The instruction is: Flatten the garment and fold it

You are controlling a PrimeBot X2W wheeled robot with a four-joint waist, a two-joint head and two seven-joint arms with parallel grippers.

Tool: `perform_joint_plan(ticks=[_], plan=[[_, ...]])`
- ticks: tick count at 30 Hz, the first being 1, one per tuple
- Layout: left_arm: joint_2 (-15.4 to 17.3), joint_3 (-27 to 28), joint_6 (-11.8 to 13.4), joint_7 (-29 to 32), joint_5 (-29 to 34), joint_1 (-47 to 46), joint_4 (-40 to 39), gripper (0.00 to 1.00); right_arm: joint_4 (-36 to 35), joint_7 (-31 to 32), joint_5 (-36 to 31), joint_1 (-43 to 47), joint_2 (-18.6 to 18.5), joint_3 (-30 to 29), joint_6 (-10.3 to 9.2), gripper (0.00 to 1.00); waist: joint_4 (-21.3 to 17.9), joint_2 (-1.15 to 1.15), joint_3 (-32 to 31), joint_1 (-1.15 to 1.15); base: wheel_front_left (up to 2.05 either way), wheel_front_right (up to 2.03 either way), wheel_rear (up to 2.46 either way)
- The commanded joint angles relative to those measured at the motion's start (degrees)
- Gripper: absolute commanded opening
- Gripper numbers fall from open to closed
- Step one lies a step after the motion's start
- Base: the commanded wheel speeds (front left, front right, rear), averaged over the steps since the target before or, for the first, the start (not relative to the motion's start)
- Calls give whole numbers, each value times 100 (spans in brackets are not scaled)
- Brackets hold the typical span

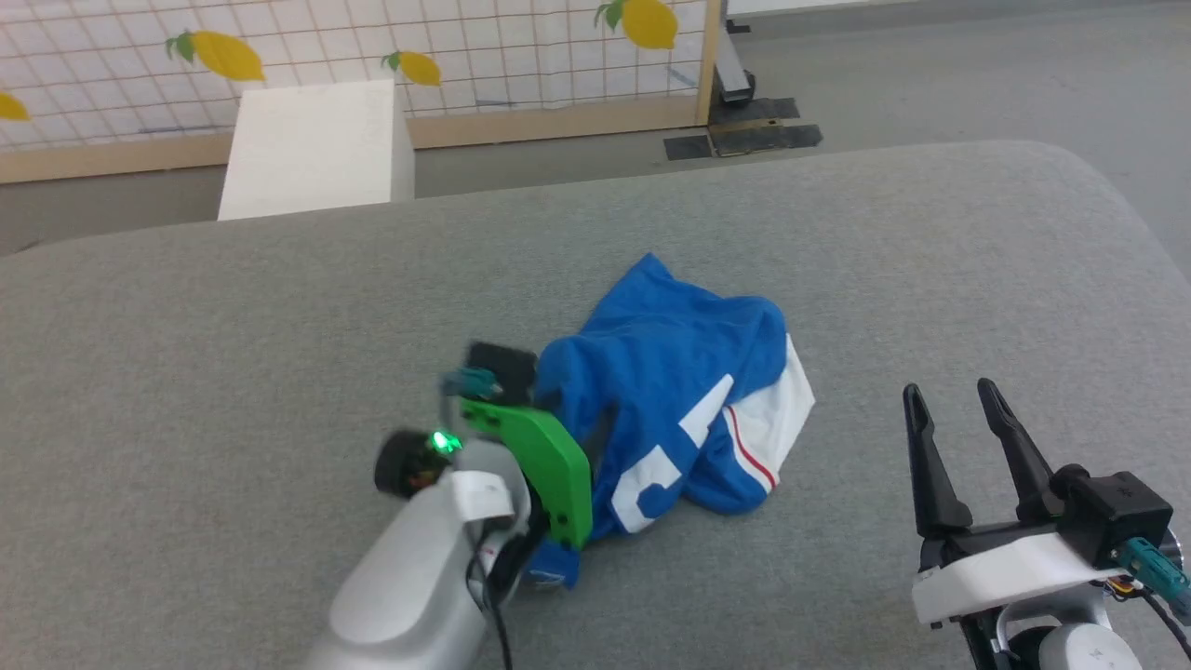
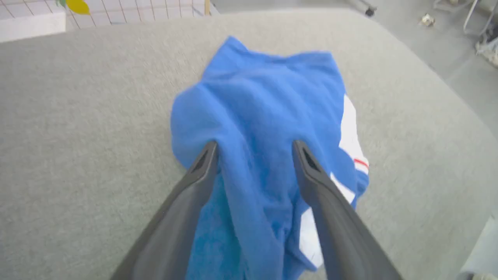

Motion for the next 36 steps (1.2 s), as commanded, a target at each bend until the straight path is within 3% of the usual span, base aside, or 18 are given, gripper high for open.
perform_joint_plan(ticks=[1, 7, 10, 16, 24, 26, 36], plan=[[67, 135, 80, -442, -6, 93, -211, 100, -19, -38, 12, -47, 3, 0, -9, 100, 117, -1, 28, 0, 0, 0, 0], [423, 700, 447, -2281, 235, 526, -1016, 100, -3, -21, -60, -216, 3, 33, -9, 100, 337, -1, 46, 0, 0, 0, 0], [558, 965, 590, -2606, 304, 788, -1307, 100, 24, 104, -121, -490, 3, 81, -9, 100, 448, -1, 164, 0, 0, 0, 0], [574, 1541, 618, -2710, 525, 1168, -2089, 100, 419, 809, -369, -1591, 3, 368, -9, 100, 757, -1, 641, 0, 0, 0, 0], [197, 2226, 248, -2713, 1018, 1276, -2737, 100, 2038, 2206, -381, -3562, -51, 466, -9, 100, 1296, -1, 1480, 0, 0, 0, 0], [57, 2401, 115, -2713, 1125, 1201, -2806, 100, 2725, 2807, -520, -4157, -139, 370, -9, 100, 1487, -1, 1762, 0, 0, 0, 0], [-110, 2456, -114, -2714, 1096, 978, -2720, 100, 4151, 4717, -670, -5203, -242, 4, -9, 100, 1999, -1, 2304, 0, 0, 0, 0]])
